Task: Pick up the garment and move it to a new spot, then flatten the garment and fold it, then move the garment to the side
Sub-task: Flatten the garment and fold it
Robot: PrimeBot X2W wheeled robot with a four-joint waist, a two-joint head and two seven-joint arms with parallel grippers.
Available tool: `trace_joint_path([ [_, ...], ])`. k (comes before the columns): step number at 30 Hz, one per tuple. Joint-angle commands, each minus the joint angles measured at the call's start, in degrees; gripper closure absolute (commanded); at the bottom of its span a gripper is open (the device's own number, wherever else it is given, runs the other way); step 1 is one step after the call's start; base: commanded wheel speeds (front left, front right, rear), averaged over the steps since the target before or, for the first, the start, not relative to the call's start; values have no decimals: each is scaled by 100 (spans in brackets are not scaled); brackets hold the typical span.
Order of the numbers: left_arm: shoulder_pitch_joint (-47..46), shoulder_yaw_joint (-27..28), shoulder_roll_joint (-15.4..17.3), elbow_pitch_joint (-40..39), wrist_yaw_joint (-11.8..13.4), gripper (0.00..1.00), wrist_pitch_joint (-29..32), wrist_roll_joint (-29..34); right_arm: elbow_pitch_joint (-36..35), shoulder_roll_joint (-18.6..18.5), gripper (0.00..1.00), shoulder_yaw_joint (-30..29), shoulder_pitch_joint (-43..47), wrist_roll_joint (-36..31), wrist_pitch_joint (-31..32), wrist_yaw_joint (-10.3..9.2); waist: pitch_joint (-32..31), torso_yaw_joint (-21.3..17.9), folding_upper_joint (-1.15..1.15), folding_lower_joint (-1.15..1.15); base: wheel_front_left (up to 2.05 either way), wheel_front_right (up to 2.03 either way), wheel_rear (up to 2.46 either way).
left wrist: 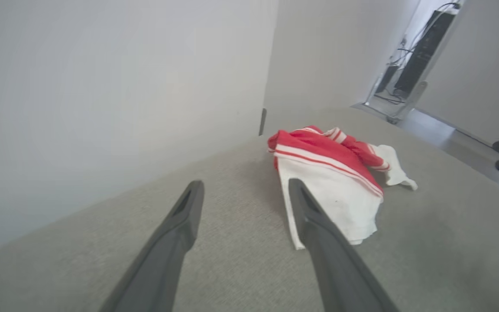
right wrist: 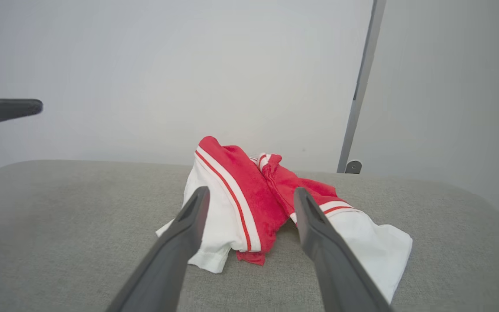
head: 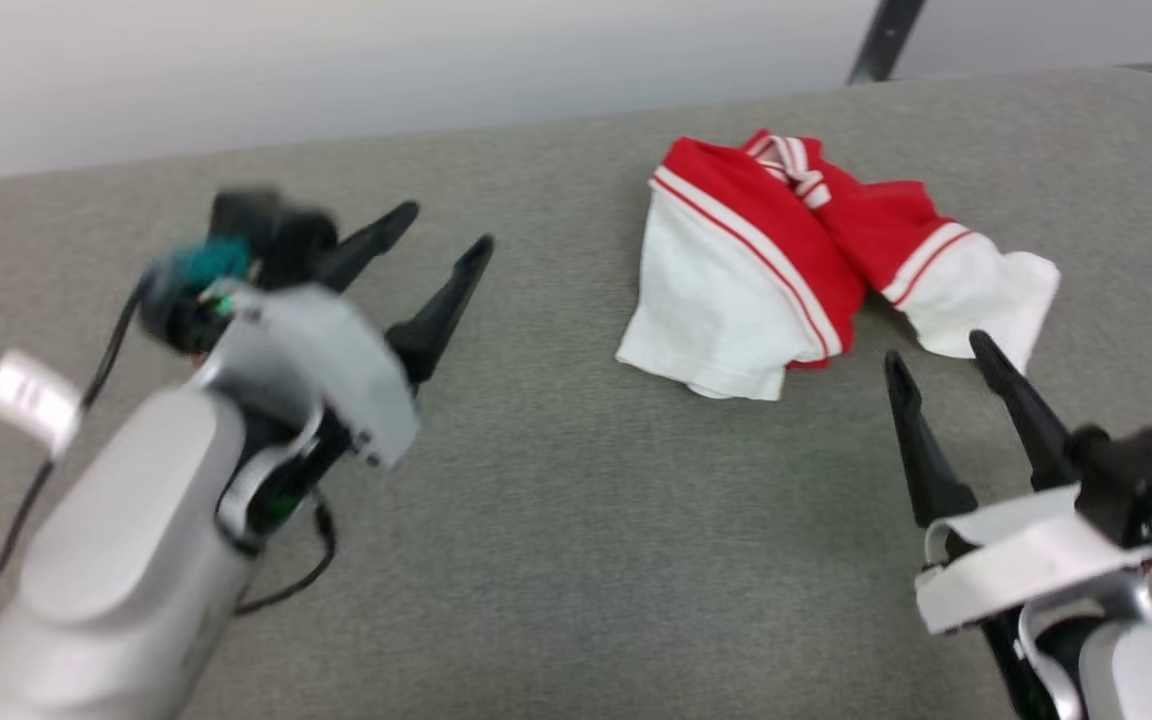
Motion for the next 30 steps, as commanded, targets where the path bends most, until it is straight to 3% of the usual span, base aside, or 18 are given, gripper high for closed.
trace_joint_path([
  [1,-103,-75,-44,66,-12,0,115,-123,-81,56,0,6,99,1,-23,-8,63,-159,0,0,0,0,0],
  [9,-1324,-1227,-415,1430,-12,0,2132,-1434,-656,271,0,-157,536,-152,-99,-8,443,-599,0,0,0,0,0],
  [14,-1829,-1334,-629,2317,-12,0,3129,-2088,-665,329,0,-85,453,-111,-166,-8,667,-911,0,0,0,0,0],
  [19,-2082,-1524,-684,2704,-12,0,3463,-2232,-613,342,0,-34,375,-32,-257,-8,835,-1093,0,0,0,0,0],
  [30,-2185,-1828,-665,3282,0,0,3365,-2358,-429,343,0,51,258,165,-433,-8,962,-1238,0,0,0,0,0],
])
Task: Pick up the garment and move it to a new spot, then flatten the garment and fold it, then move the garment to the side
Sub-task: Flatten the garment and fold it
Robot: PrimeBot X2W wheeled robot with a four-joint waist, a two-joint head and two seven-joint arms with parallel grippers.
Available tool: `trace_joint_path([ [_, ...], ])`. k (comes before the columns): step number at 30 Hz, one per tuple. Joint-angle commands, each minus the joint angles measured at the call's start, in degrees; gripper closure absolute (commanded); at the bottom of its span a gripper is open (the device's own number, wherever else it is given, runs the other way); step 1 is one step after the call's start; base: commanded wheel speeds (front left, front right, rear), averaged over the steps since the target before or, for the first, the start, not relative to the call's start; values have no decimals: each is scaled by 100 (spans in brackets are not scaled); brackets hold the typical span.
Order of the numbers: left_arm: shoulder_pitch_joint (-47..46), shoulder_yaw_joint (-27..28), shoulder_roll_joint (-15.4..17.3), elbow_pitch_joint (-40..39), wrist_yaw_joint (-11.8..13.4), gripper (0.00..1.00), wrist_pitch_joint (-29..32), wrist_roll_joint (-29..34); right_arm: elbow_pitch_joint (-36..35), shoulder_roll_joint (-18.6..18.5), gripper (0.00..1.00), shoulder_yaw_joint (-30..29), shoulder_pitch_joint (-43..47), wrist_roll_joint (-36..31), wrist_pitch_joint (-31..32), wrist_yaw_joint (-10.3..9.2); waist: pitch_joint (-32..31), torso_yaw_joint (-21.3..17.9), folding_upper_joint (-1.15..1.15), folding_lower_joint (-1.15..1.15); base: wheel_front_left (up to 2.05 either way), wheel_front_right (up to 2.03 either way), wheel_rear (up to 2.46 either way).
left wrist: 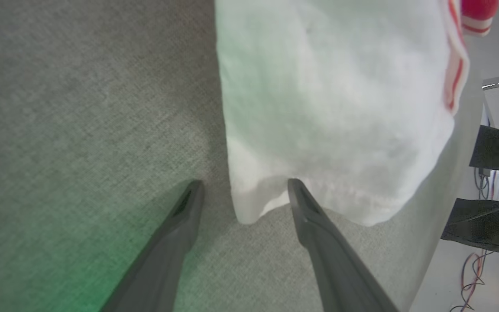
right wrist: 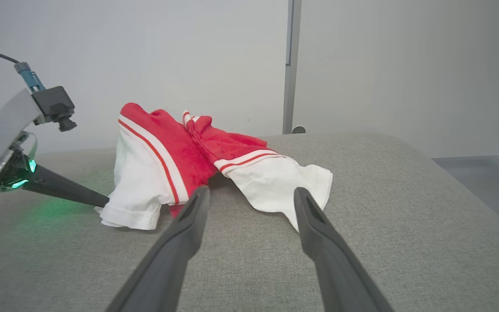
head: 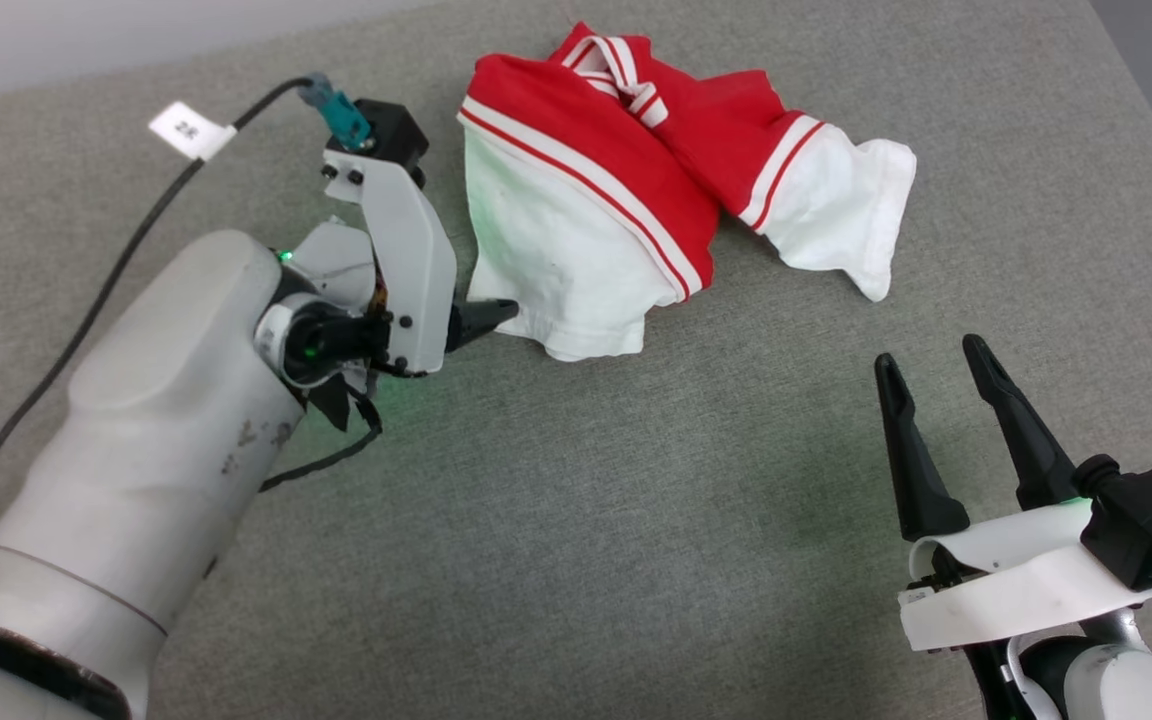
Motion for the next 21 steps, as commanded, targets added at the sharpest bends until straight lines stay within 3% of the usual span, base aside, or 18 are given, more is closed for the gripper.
trace_joint_path([
  [1,170,-103,-32,91,14,37,113,-91,16,20,0,-16,-74,53,-21,-8,0,3,0,0,0,0,0],
  [3,214,-143,-83,31,14,100,200,-243,33,20,0,-46,-85,53,-24,-8,-10,31,0,0,0,0,0],
  [13,-60,-353,27,-160,13,100,112,-450,-19,20,0,-169,21,-42,146,-8,-286,516,0,0,0,0,0],
  [21,-478,-683,896,-312,13,100,757,-347,-217,19,0,-180,128,-133,358,-8,-527,1010,0,0,0,0,0],
])
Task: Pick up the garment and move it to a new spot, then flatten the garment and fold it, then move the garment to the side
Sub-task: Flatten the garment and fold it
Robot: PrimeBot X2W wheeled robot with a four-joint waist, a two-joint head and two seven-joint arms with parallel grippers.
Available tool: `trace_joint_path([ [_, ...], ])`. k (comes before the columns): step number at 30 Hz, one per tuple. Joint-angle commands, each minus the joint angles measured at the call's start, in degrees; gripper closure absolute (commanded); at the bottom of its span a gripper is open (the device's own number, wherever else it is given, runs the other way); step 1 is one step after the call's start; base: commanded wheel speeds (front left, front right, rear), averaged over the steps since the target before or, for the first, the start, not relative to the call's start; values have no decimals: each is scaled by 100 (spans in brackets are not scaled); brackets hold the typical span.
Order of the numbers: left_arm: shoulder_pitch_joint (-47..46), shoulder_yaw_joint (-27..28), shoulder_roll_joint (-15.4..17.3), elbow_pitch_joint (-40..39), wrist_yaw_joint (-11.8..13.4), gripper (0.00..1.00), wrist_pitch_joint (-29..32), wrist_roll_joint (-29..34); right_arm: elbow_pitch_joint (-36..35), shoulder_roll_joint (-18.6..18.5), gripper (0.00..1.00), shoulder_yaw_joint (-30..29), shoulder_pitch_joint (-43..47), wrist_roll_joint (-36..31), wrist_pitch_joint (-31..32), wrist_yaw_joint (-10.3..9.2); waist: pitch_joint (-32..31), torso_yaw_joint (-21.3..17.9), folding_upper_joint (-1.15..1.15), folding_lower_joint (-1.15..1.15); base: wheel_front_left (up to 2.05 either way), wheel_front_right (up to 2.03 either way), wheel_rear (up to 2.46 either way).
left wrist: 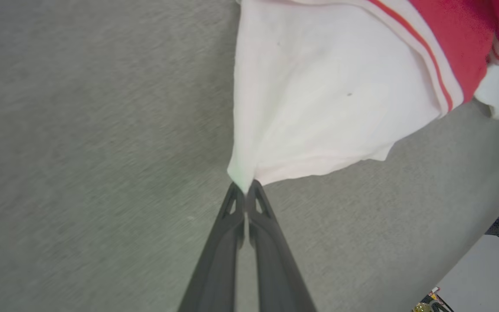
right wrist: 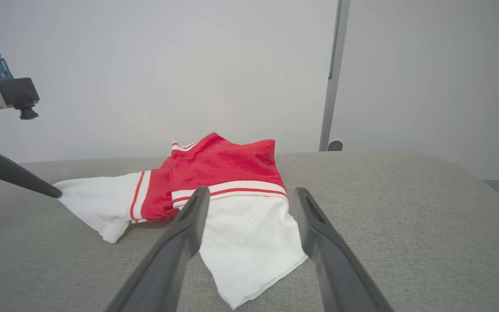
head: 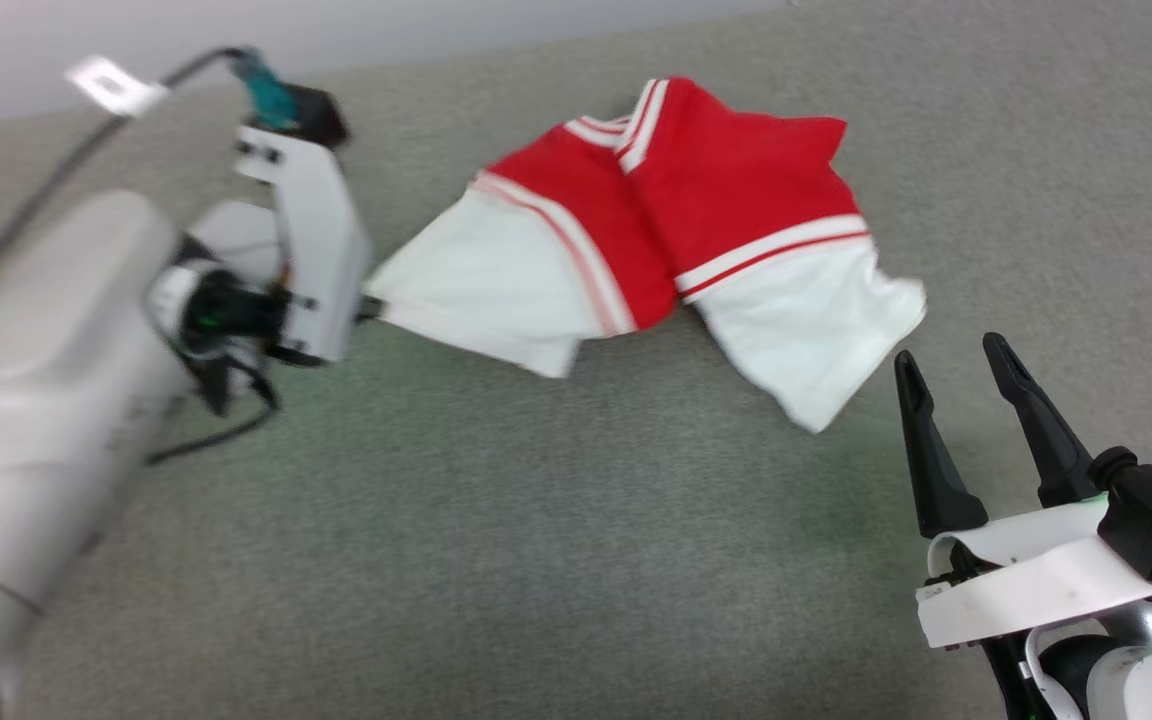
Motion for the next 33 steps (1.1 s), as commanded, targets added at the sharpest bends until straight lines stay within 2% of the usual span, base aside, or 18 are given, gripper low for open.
trace_joint_path([
  [1,-87,-36,145,-15,12,100,61,82,-42,14,0,7,87,-26,32,-8,-169,238,0,0,0,0,0],
  [4,-236,-143,513,-6,12,100,141,277,-89,14,0,23,91,-32,76,-8,-170,282,0,0,0,0,0],
  [7,-270,-182,720,119,32,100,173,367,-124,14,0,41,80,-39,95,-8,-153,280,0,0,0,0,0],
  [13,84,-171,779,397,172,100,233,201,-162,14,0,13,107,-19,138,-8,-74,209,0,0,0,0,0],
  [17,344,-231,736,476,169,100,77,214,-209,14,0,-53,116,-40,166,-8,-30,176,0,0,0,0,0],
  [18,407,-241,716,499,171,90,29,208,-221,14,0,-59,119,-47,177,-8,-24,172,0,0,0,0,0],
  [20,476,-263,682,531,165,24,-108,256,-234,14,0,-77,114,-58,193,-8,-22,174,0,0,0,0,0],
  [22,542,-263,624,551,145,0,-203,239,-244,14,0,-101,115,-65,212,-8,-41,193,0,0,0,0,0],
  [33,732,62,586,209,23,0,-1283,-22,-126,11,0,-147,160,-199,435,-8,-415,466,0,0,0,0,0],
])
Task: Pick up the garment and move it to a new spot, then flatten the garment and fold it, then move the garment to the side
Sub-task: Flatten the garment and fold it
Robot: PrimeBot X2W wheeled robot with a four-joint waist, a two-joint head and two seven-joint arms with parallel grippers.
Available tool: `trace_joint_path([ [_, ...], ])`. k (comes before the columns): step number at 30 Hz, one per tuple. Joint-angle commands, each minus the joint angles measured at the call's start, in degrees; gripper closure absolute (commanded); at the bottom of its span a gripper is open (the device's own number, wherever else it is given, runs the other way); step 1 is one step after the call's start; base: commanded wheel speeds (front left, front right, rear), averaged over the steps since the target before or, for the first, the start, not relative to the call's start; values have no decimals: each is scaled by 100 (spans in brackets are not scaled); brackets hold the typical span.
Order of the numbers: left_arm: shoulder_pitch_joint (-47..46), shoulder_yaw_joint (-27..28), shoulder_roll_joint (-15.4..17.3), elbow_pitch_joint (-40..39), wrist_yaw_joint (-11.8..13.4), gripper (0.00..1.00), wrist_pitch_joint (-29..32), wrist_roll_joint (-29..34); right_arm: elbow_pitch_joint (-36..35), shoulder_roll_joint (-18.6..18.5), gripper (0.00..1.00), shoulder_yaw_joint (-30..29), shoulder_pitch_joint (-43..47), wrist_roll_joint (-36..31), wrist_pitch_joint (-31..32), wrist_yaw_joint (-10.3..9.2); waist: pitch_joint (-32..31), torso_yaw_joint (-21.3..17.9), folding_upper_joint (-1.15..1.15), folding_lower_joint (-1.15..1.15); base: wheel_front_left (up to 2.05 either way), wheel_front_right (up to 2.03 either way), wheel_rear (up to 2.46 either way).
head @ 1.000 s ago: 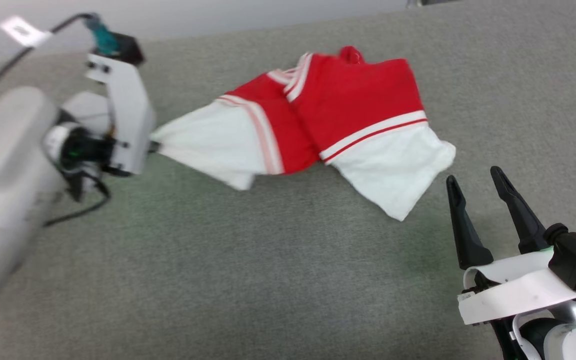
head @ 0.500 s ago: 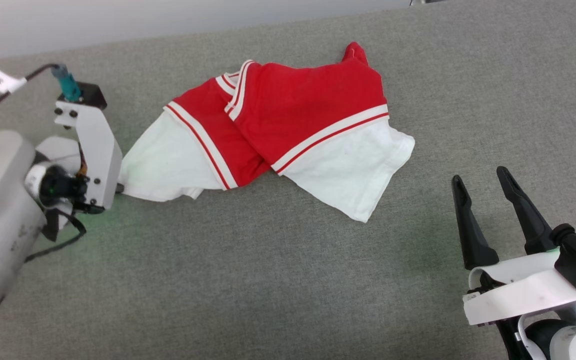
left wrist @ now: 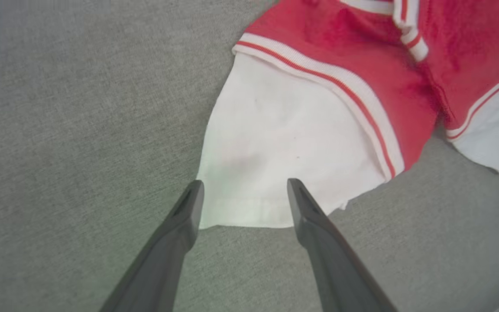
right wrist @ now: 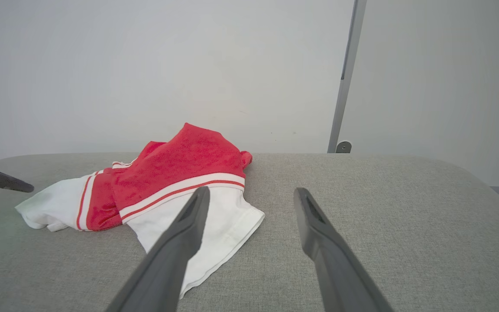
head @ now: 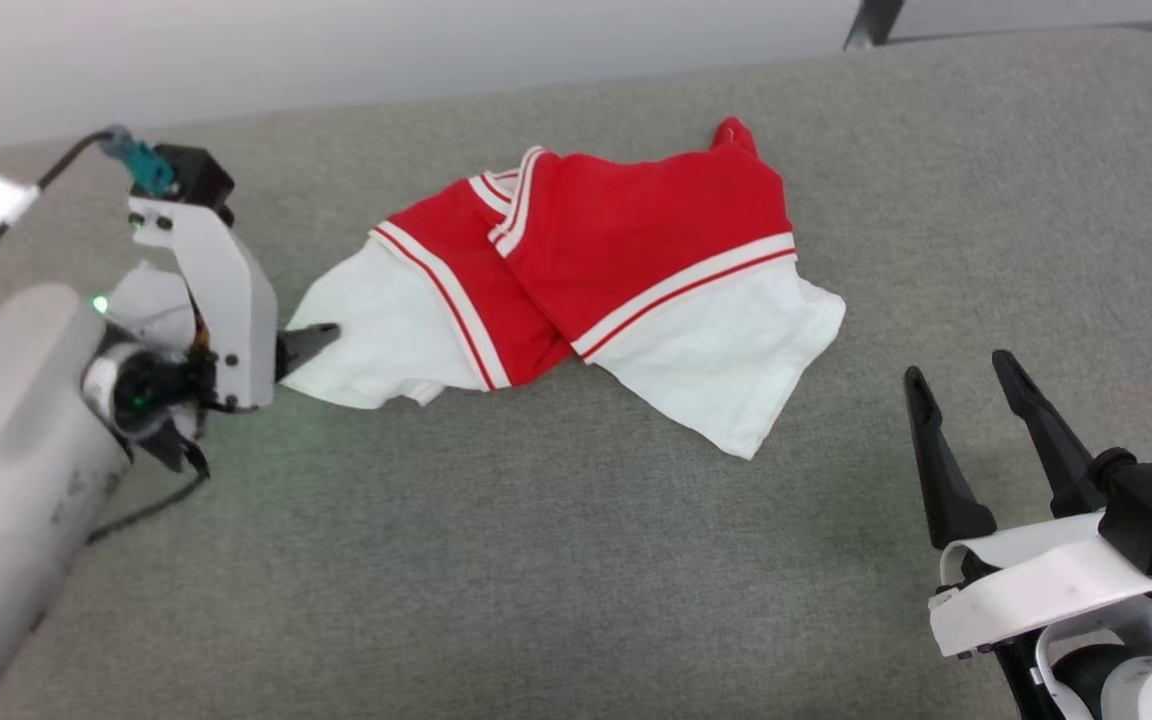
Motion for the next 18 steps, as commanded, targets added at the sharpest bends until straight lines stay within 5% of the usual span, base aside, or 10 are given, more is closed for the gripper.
trace_joint_path([
  [1,165,30,7,-45,-25,0,-115,-30,15,-1,0,-22,76,-55,12,-8,-152,134,0,0,0,0,0],
  [10,1459,538,12,-1034,-36,0,-2121,-417,181,-140,0,-194,392,-62,226,-8,-543,509,0,0,0,0,0],
  [18,2925,789,91,-1938,372,0,-3654,-420,135,-212,0,-324,707,-12,390,-8,-749,778,0,0,0,0,0],
])
